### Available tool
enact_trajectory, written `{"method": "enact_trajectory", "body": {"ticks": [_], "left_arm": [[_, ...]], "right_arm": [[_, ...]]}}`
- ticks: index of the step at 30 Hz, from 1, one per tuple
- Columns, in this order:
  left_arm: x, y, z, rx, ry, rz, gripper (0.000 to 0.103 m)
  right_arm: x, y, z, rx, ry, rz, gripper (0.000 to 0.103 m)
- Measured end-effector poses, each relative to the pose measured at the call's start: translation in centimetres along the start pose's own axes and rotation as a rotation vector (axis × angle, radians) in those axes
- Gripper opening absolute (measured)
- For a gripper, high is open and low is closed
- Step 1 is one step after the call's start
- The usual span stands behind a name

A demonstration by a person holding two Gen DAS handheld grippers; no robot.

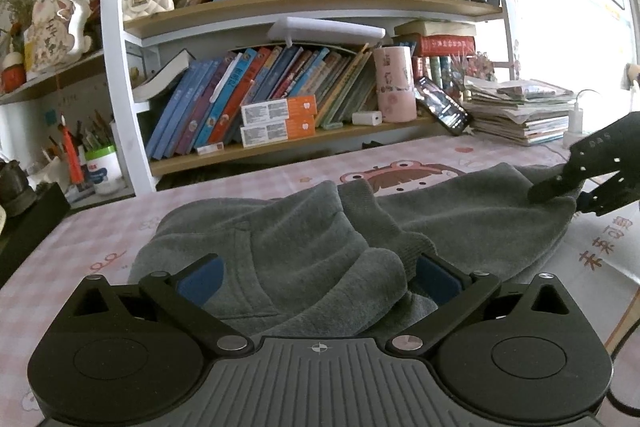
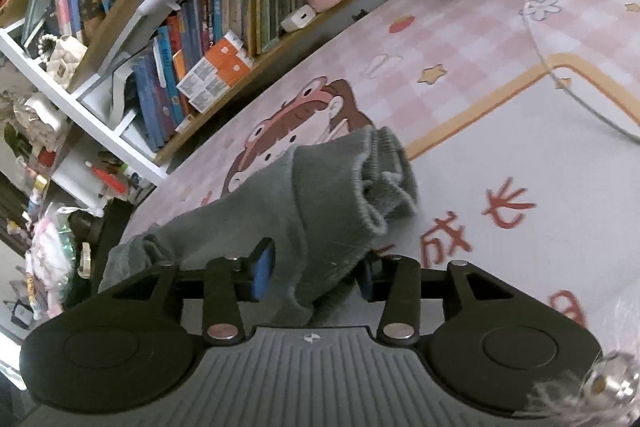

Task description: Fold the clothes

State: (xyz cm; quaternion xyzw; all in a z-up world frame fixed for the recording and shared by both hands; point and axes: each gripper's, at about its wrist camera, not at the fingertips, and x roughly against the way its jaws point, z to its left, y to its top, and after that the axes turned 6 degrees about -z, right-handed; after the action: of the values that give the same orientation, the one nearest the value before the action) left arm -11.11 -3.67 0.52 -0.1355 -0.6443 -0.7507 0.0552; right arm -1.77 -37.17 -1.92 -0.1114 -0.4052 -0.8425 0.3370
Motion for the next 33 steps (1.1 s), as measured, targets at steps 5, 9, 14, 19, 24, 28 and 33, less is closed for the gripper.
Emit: {"method": "enact_trajectory", "body": {"ticks": [5,9,14,19,24,28,33], "left_arm": [[0.0,0.1,0.1,0.006,-0.002,0.000,0.103],[0.0,0.1,0.2,0.012,-0.004,-0.003,0.103],[1.1,0.0,1.8,0.082,-0.039,-0.064,0.103],[3.3,0.5,5.3,0.160,0.036,-0.144,0.103],[6.2,0.4,9.6,0.245,0.155,-0.222,0.103],[8.9,0.1,12.4,0.302,0.237,-0.300,0.103],[10.2,-0.4,14.5,0.360,0.258,-0.312,0.103]], "right_arm": [[-0.7,0.3,-0.1,0.002,-0.025,-0.025,0.023],[-0.3,0.1,0.7,0.056,-0.036,-0.058,0.020],[1.0,0.6,4.3,0.161,0.019,-0.126,0.019],[2.0,0.5,10.8,0.355,0.117,-0.179,0.019],[1.9,-1.9,18.3,0.592,0.245,-0.202,0.019],[0.7,-6.2,23.2,0.794,0.378,-0.125,0.019],[-3.1,-12.5,25.4,1.010,0.421,0.082,0.024]]}}
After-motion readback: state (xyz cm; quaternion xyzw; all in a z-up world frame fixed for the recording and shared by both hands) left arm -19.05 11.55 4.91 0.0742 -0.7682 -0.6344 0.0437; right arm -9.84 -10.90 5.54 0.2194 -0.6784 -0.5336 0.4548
